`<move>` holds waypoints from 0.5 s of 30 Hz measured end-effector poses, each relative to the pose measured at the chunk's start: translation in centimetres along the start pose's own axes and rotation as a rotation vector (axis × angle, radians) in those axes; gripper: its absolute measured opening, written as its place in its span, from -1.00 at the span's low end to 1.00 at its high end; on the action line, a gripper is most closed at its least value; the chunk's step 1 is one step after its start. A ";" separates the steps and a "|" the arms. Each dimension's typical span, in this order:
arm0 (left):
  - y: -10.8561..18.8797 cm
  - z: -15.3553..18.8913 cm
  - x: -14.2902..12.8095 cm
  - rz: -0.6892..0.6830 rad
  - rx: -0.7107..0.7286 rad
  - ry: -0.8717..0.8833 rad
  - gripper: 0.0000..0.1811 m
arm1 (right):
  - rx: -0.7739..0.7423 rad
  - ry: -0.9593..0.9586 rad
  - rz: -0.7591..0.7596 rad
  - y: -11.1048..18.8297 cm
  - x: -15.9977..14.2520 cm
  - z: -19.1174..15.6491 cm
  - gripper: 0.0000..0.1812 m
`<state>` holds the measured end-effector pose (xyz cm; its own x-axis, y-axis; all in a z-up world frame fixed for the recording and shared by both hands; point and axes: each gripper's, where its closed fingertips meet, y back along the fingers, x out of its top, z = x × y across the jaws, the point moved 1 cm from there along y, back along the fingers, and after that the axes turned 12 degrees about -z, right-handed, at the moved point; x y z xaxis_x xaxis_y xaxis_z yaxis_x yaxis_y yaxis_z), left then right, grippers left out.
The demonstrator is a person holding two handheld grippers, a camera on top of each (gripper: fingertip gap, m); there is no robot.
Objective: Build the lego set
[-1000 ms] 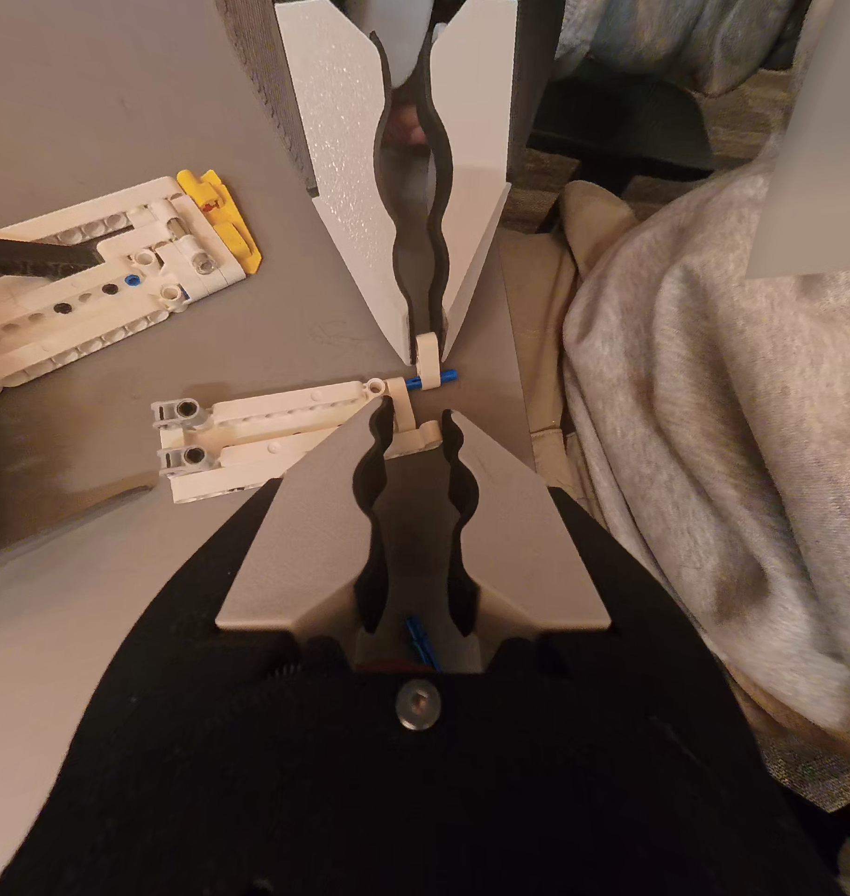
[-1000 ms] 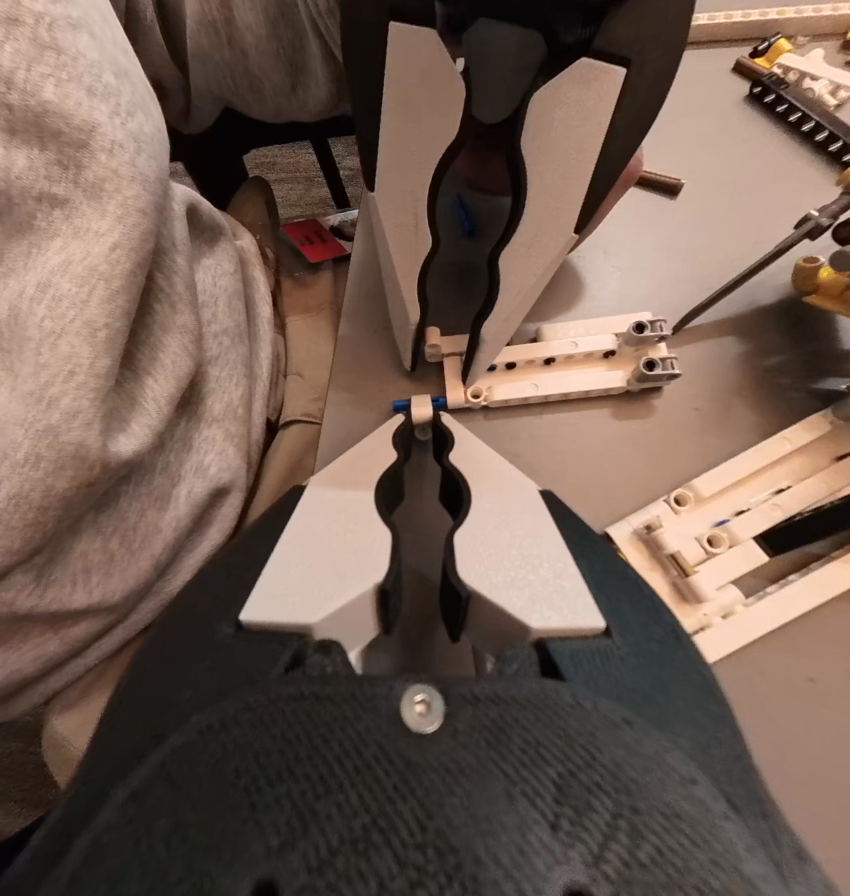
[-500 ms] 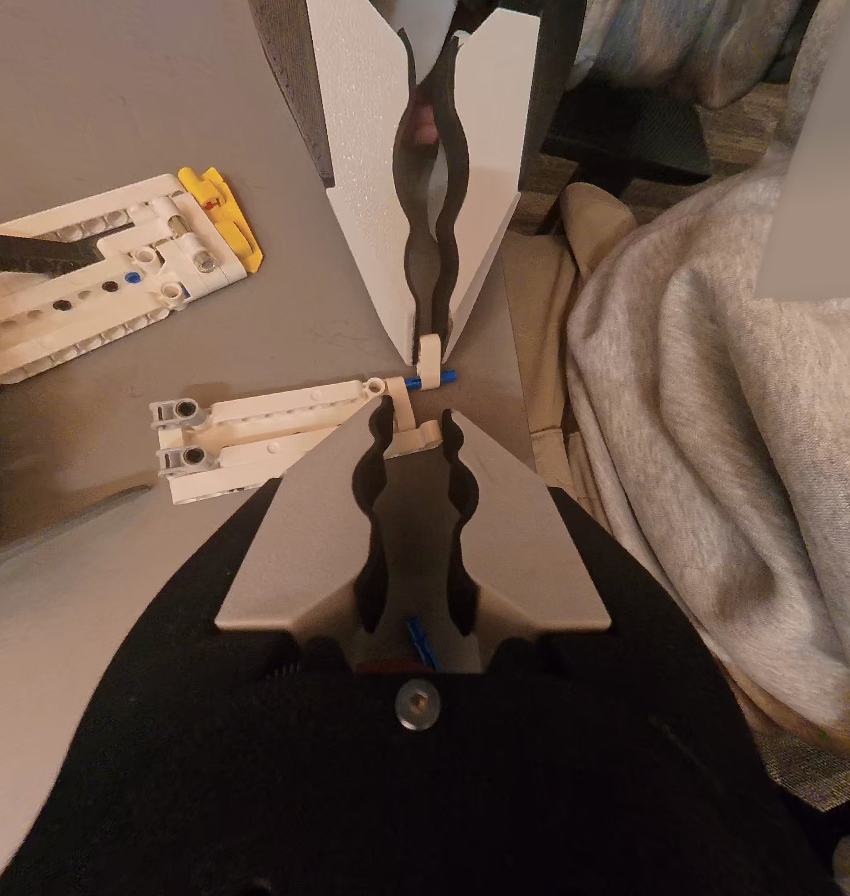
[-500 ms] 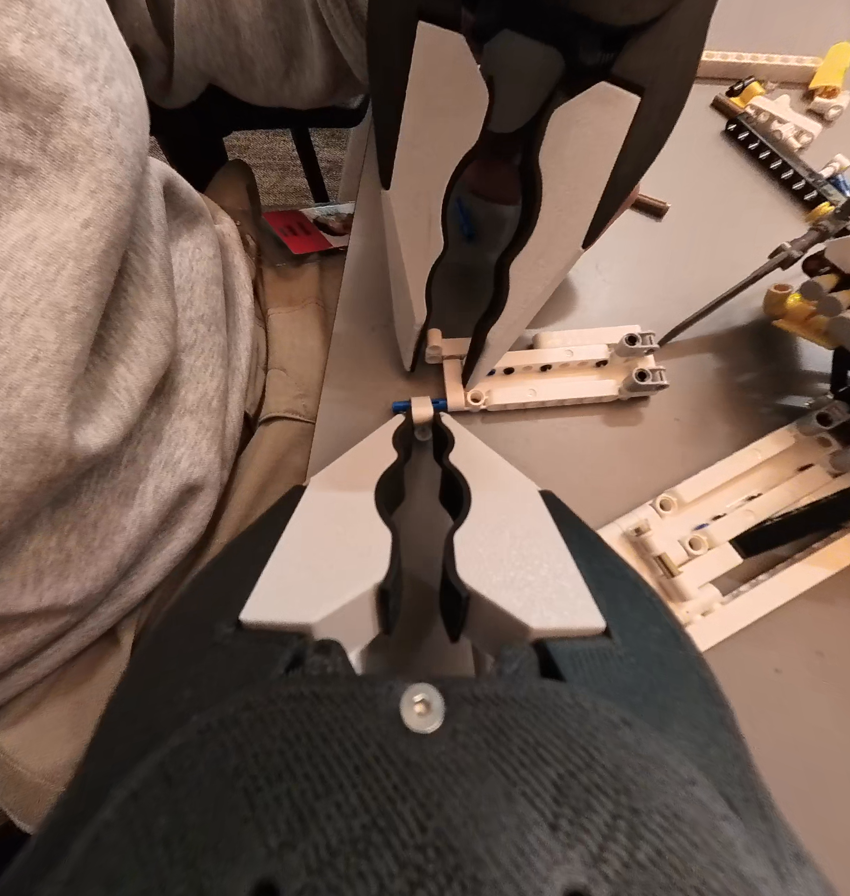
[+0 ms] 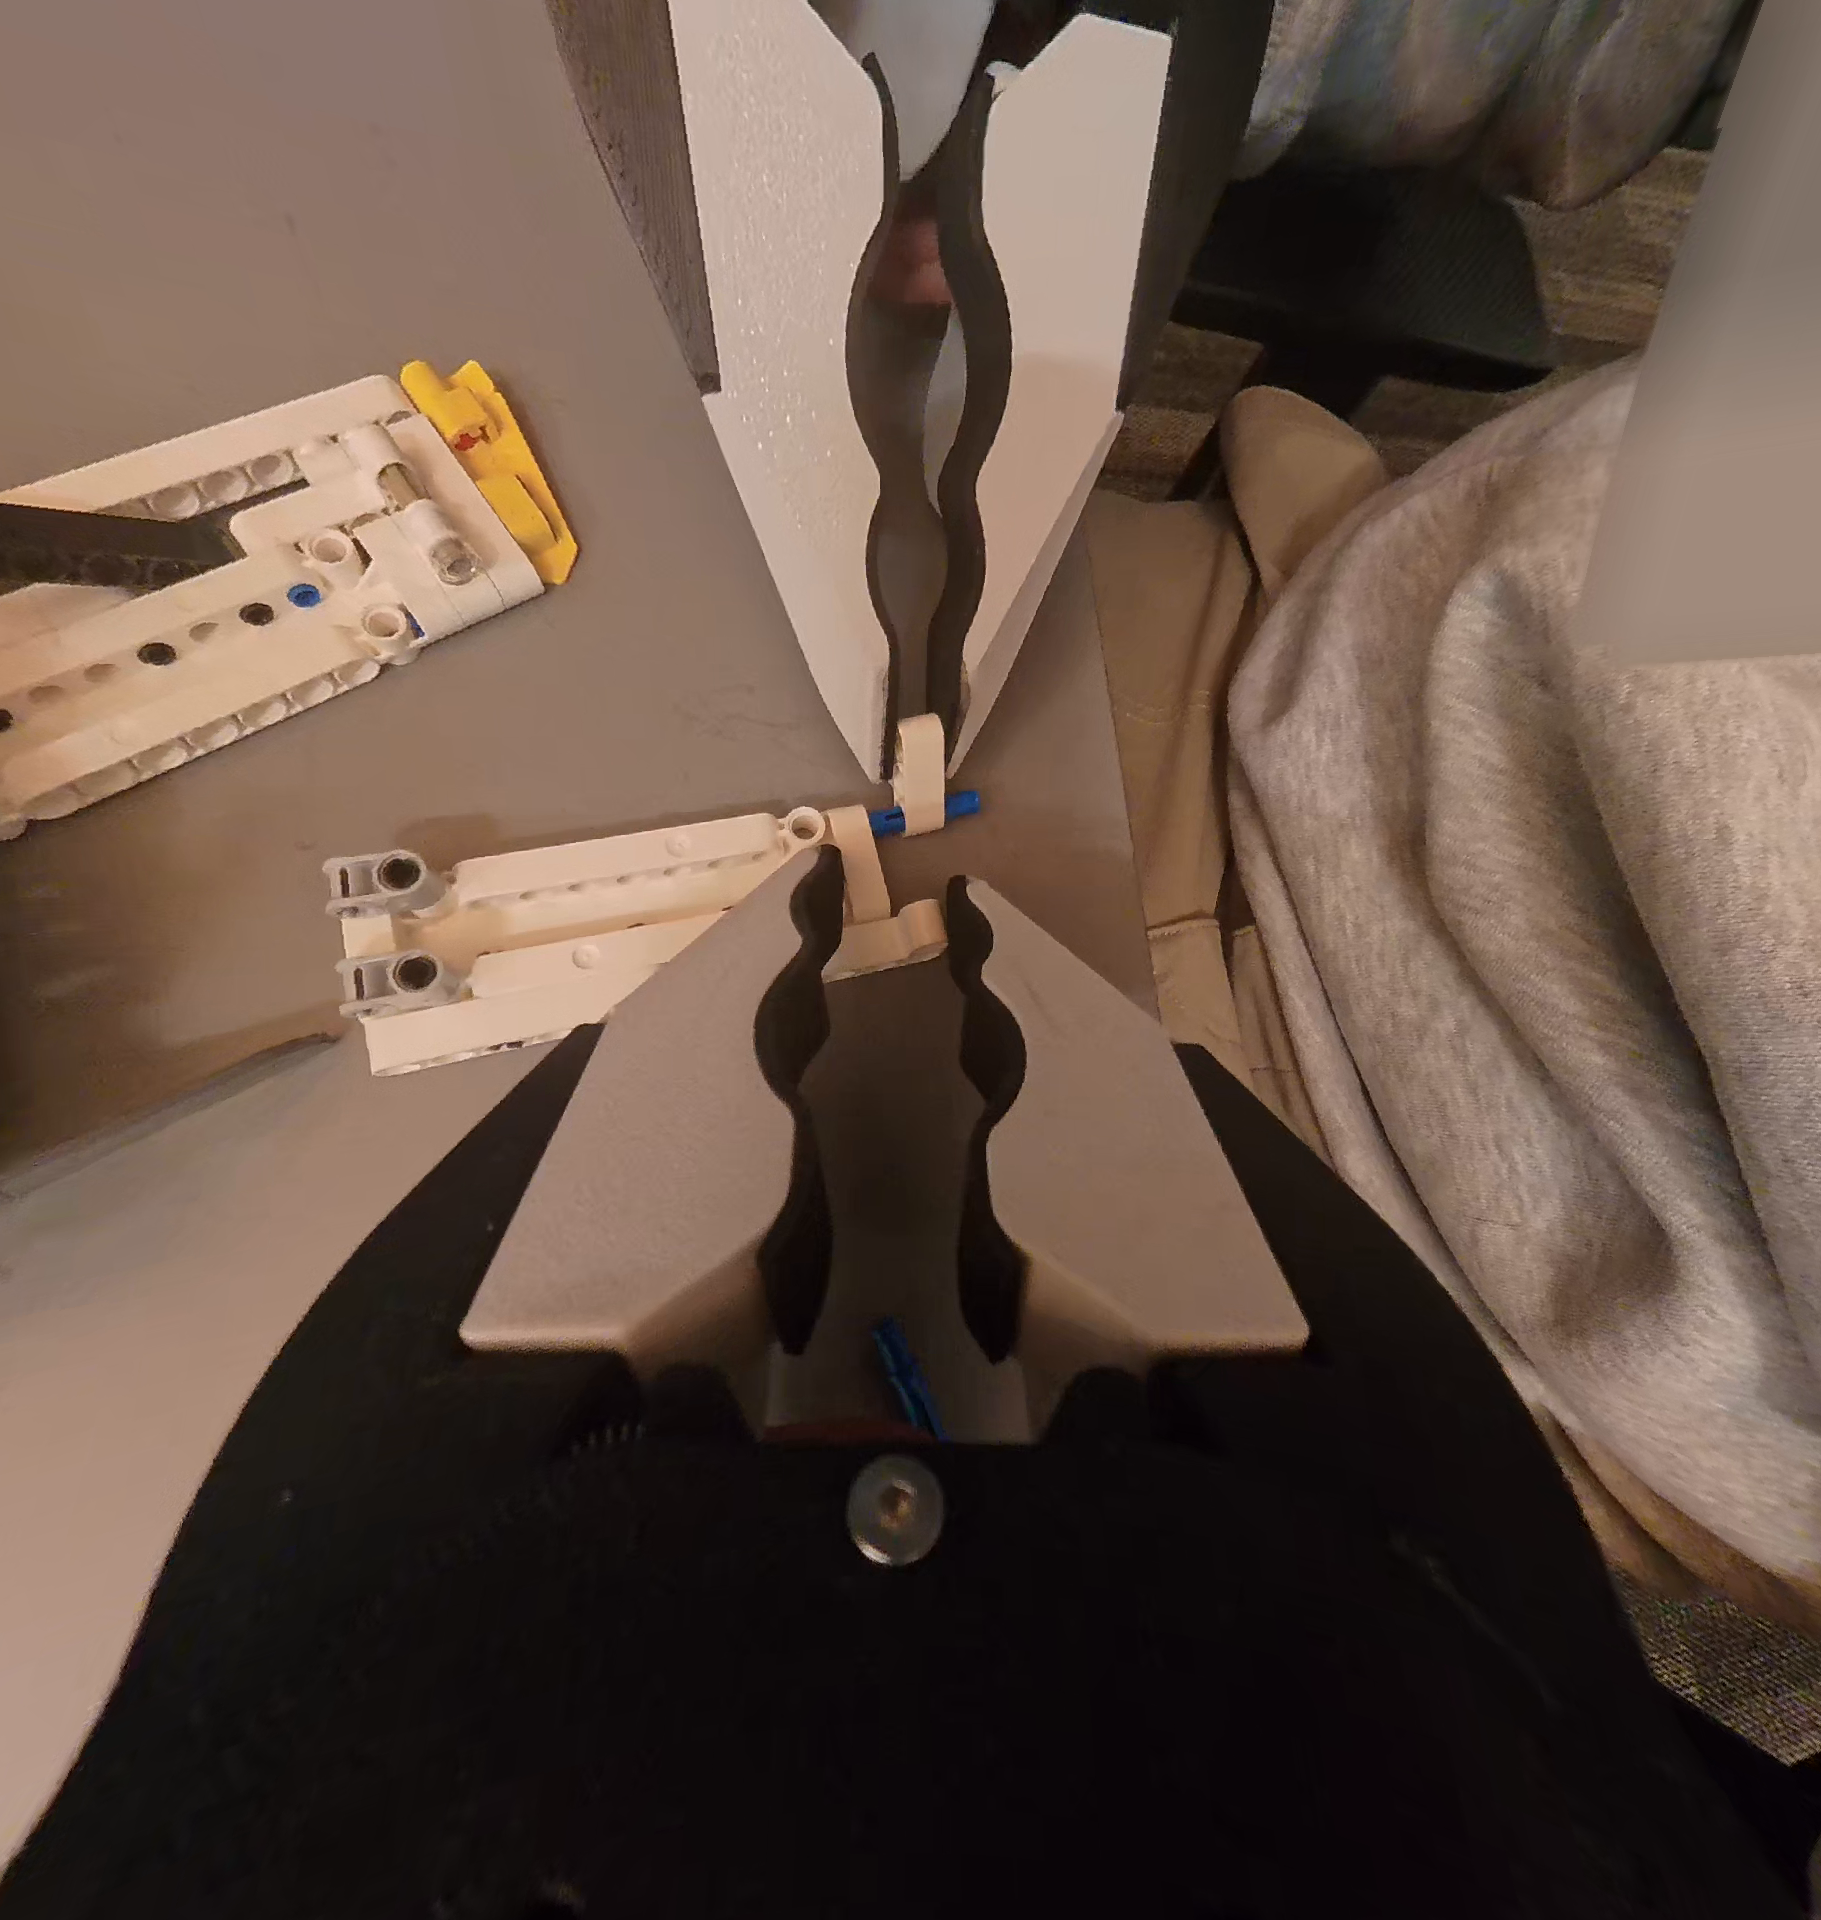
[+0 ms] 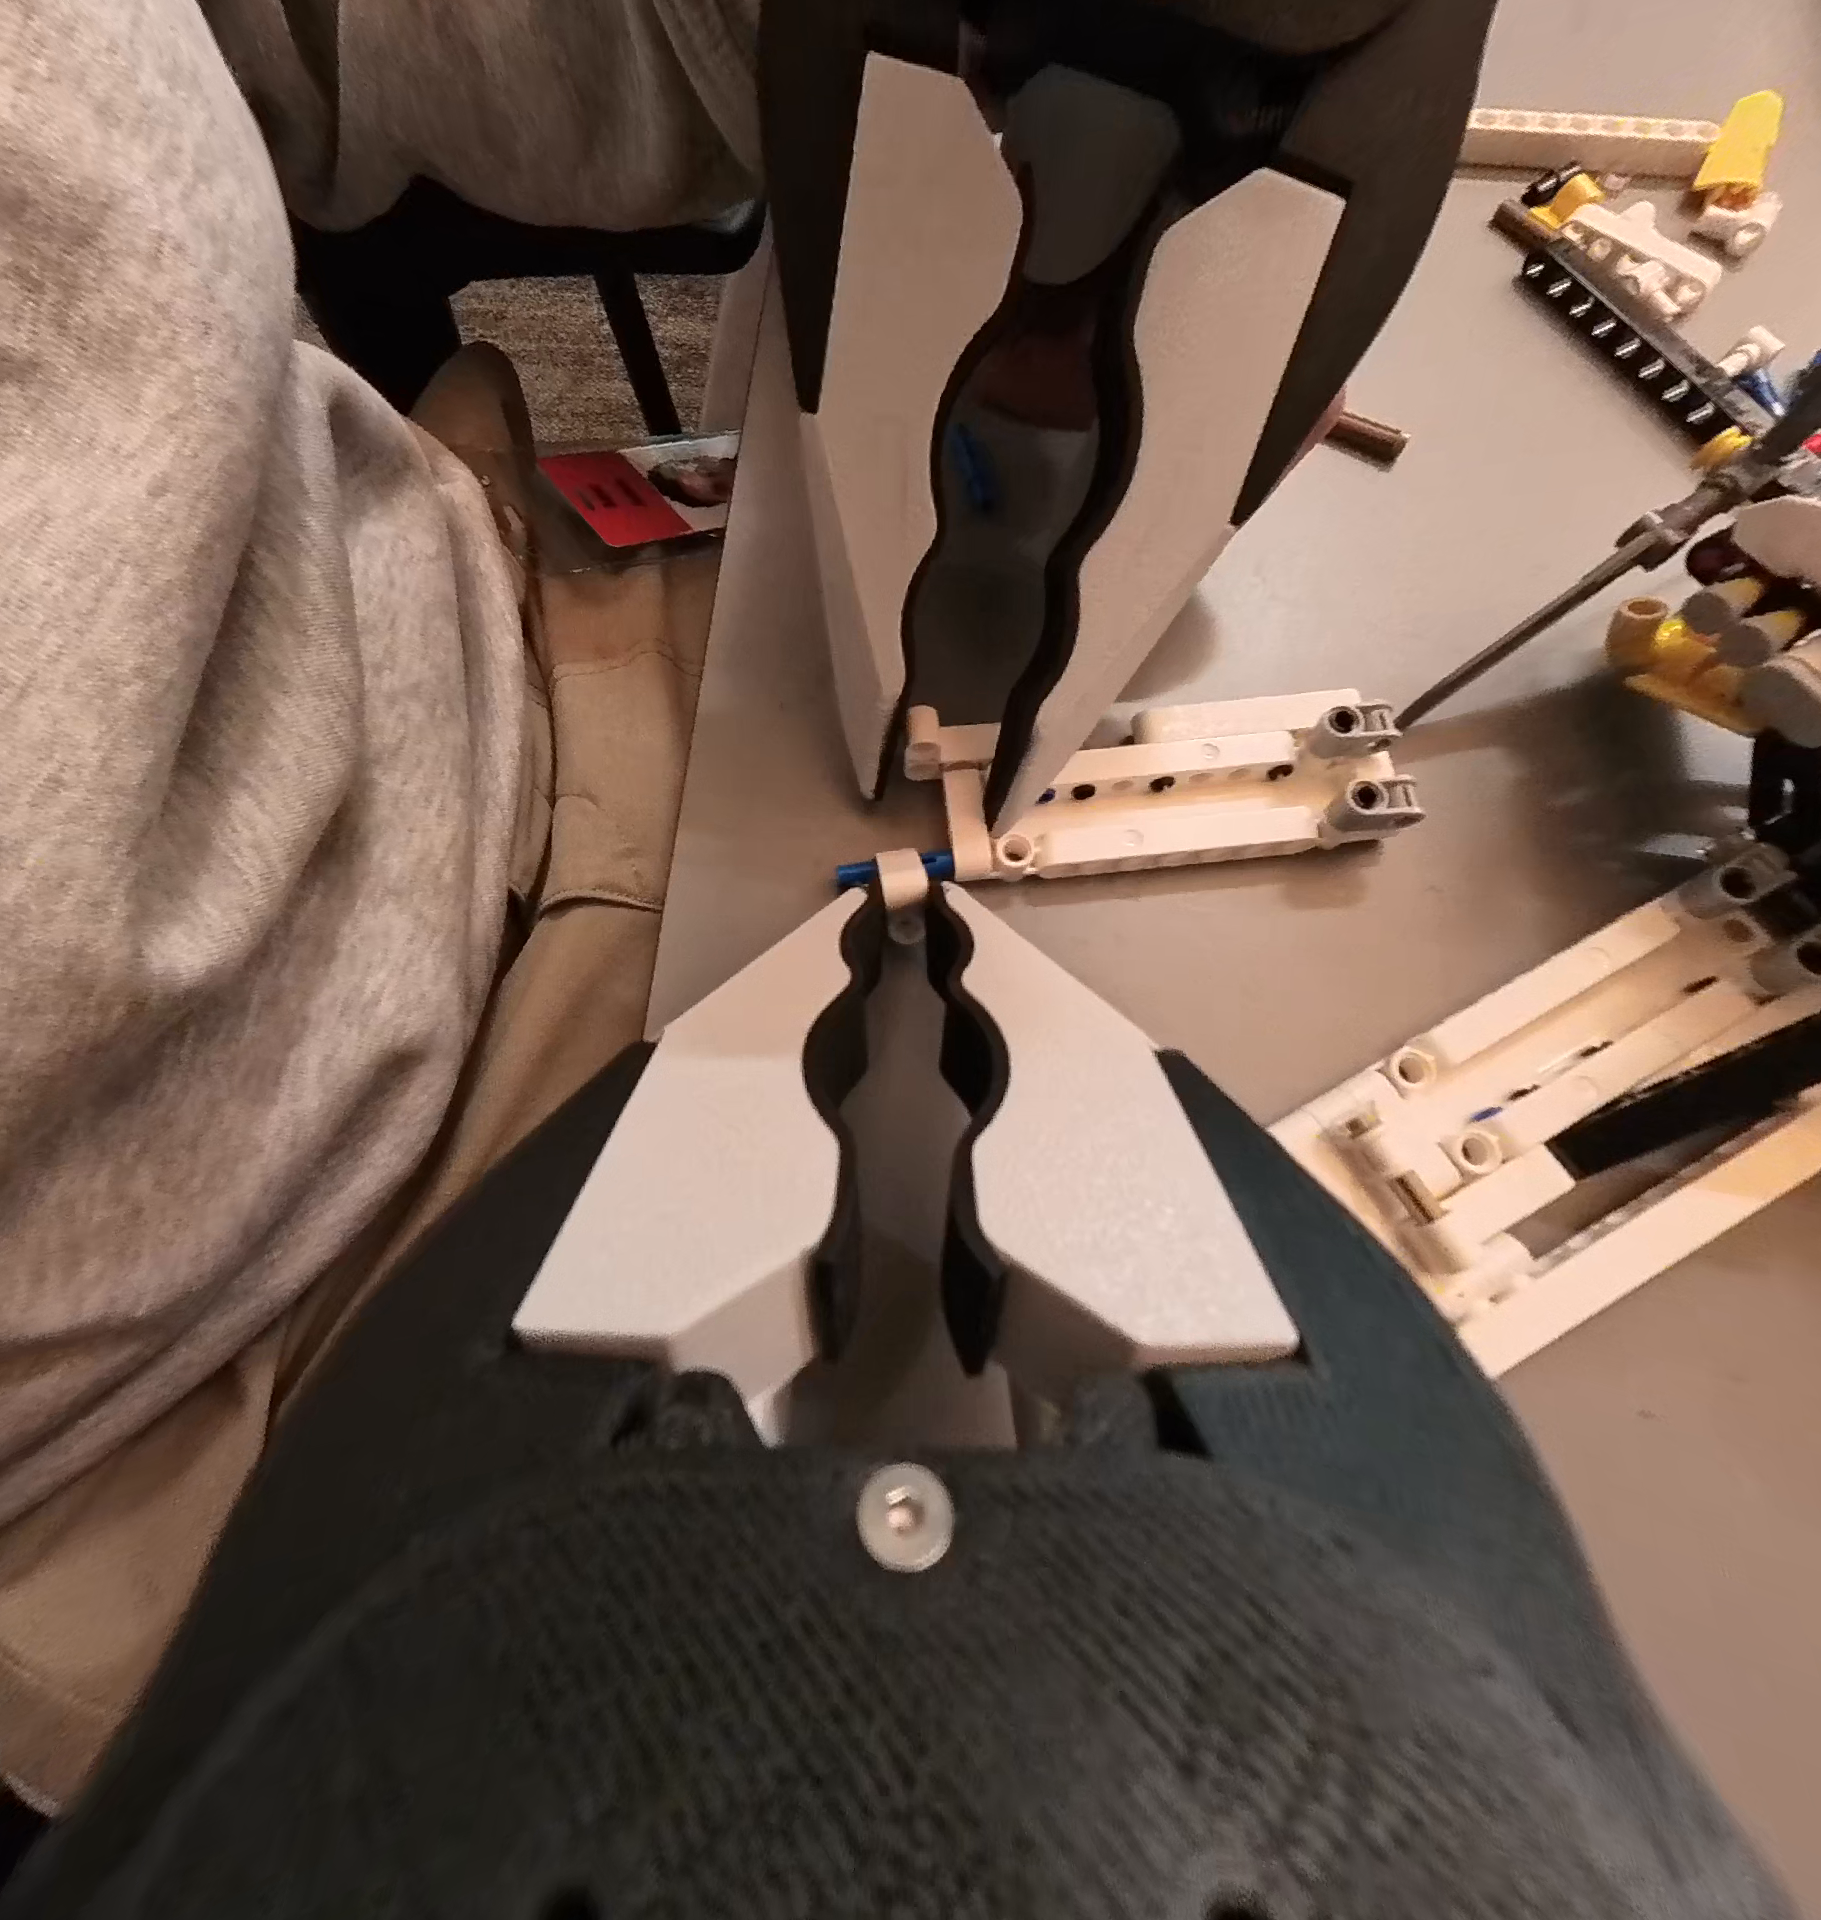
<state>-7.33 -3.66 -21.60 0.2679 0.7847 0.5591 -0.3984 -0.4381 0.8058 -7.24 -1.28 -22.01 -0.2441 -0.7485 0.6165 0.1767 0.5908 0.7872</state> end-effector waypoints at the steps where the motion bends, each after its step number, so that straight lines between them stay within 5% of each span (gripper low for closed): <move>1: 0.0 0.0 0.0 0.000 -0.002 0.002 -0.78 | -0.001 -0.002 0.000 0.0 0.0 0.0 -0.93; 15: 0.0 -0.1 0.0 0.002 -0.005 0.011 -0.78 | 0.006 -0.084 0.001 0.1 0.0 0.0 -0.93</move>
<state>-7.42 -3.62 -21.59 0.2572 0.7886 0.5586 -0.4038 -0.4374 0.8035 -7.20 -1.22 -21.99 -0.3227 -0.7202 0.6141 0.1713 0.5937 0.7863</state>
